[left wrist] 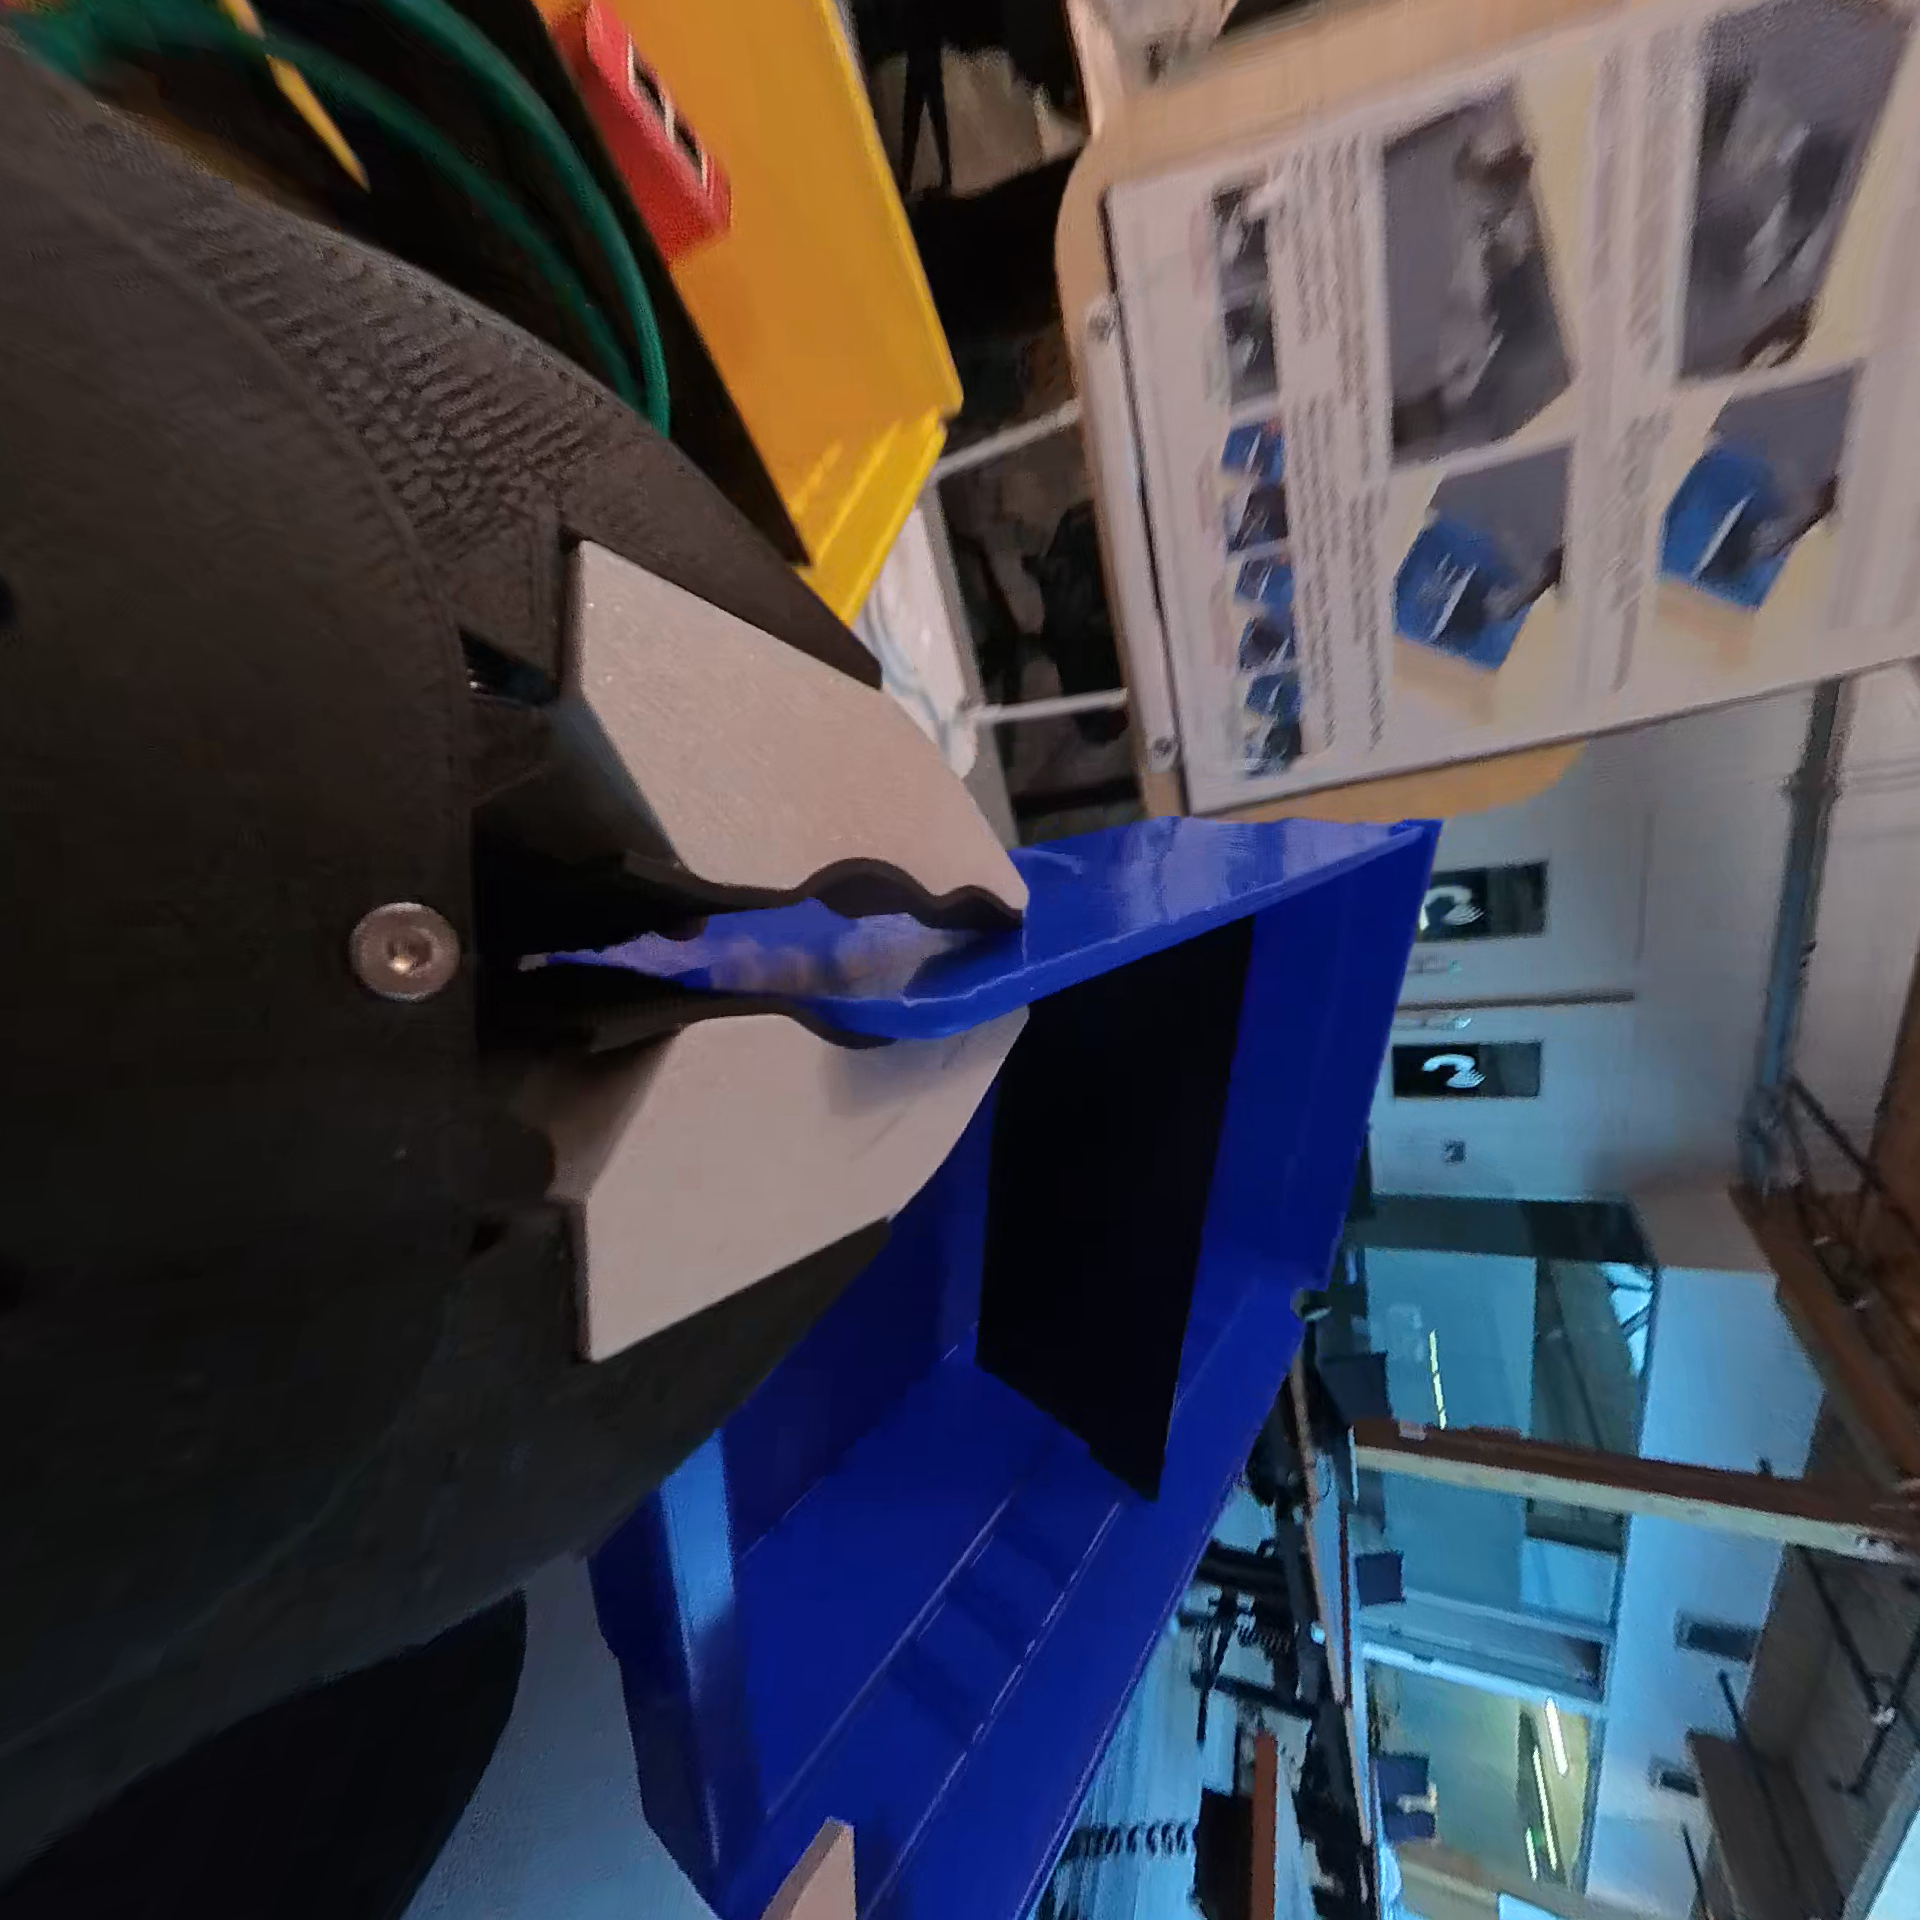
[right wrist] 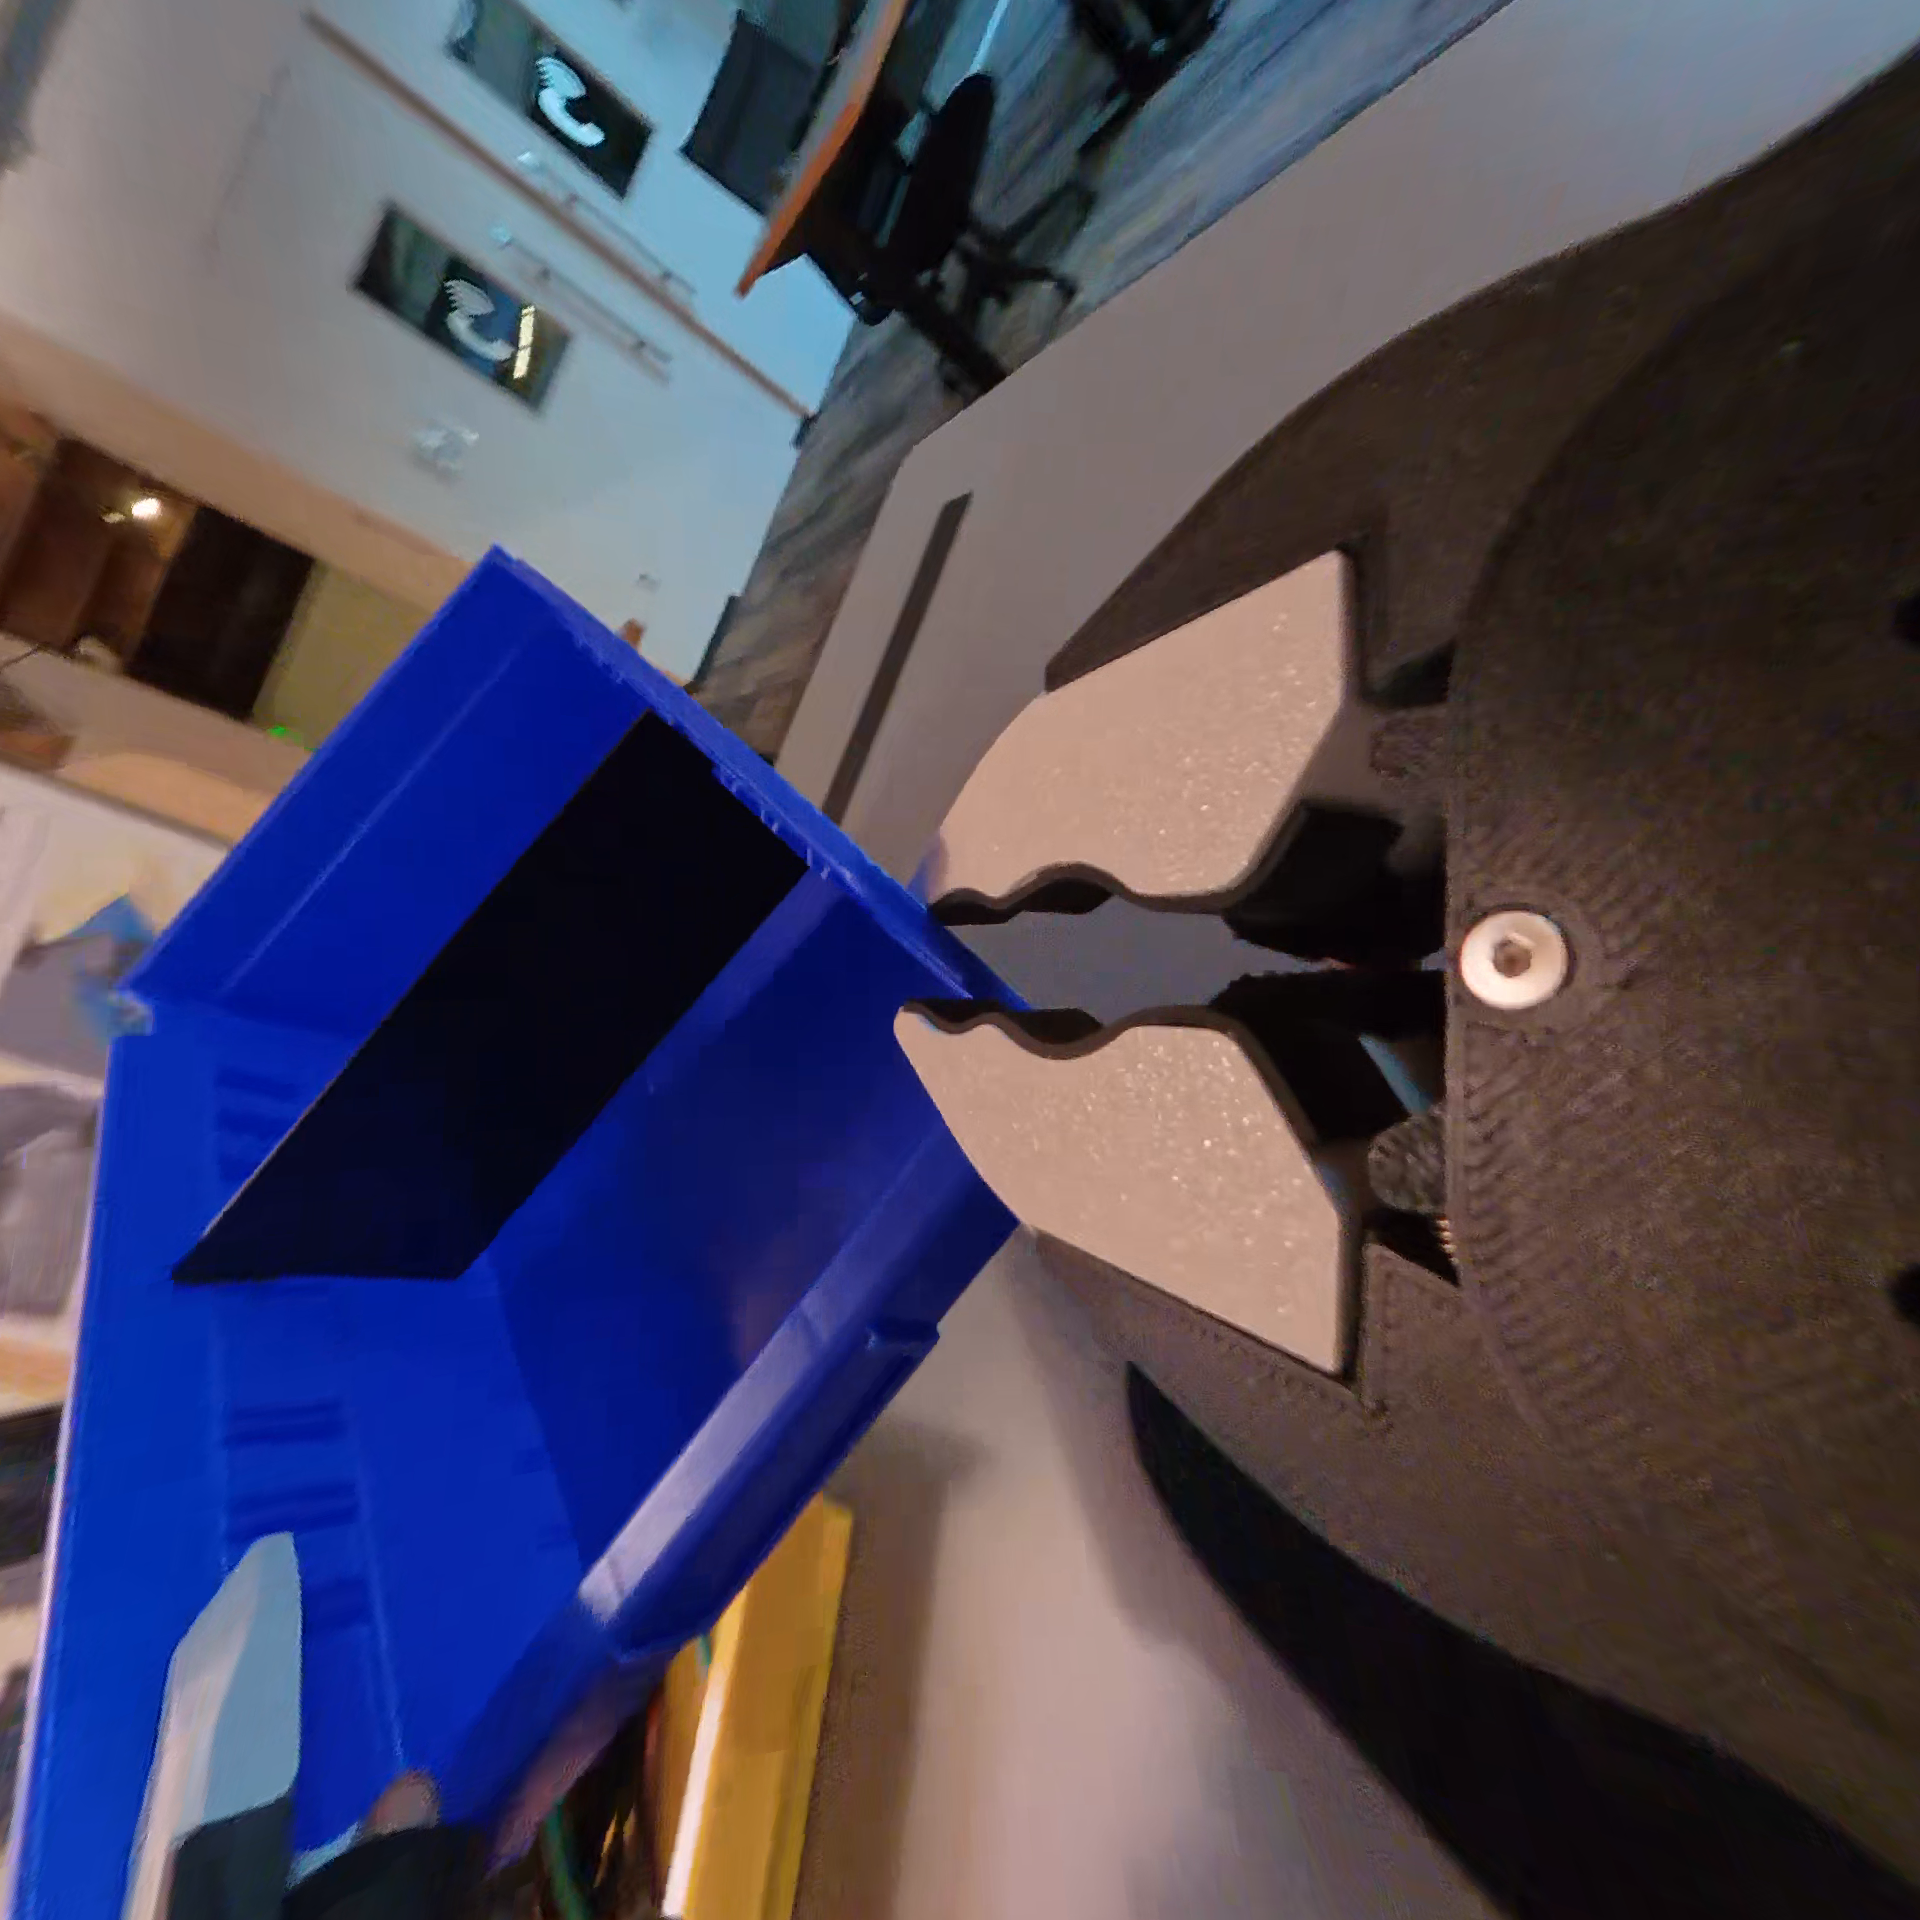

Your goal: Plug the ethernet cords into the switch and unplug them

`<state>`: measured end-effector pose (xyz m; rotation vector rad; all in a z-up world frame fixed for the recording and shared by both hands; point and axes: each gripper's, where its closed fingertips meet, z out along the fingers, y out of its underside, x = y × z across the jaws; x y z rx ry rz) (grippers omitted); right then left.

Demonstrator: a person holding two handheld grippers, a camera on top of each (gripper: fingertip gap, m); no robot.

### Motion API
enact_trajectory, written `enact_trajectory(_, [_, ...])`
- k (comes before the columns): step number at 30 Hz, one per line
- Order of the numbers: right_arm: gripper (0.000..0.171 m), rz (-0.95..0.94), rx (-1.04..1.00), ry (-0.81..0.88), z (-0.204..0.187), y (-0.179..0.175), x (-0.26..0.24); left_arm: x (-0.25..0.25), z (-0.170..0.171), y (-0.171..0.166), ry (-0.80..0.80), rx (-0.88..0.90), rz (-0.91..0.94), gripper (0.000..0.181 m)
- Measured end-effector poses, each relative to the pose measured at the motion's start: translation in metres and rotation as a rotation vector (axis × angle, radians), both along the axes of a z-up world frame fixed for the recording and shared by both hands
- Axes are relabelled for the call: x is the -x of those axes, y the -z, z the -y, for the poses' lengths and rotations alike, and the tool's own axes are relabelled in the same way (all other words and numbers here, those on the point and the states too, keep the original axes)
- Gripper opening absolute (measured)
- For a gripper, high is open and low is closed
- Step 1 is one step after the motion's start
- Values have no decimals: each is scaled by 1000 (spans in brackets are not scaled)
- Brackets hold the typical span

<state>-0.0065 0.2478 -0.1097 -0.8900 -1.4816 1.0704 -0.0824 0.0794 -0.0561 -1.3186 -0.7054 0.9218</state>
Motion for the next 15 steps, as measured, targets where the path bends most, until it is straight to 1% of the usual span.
enact_trajectory(4, [13, 64, 31, 74, -32, 21, 4, 15, -37, 28, 76, -3, 107, 12])
enact_trajectory(7, [14, 105, 35, 140, -49, 38, 8, 24, -58, 47, 111, 24, 165, 13])
enact_trajectory(11, [14, 150, 29, 175, -59, 55, 12, 35, -71, 68, 136, 55, 205, 13])
enact_trajectory(15, [14, 179, 28, 167, -58, 63, 16, 46, -73, 82, 144, 55, 237, 13])
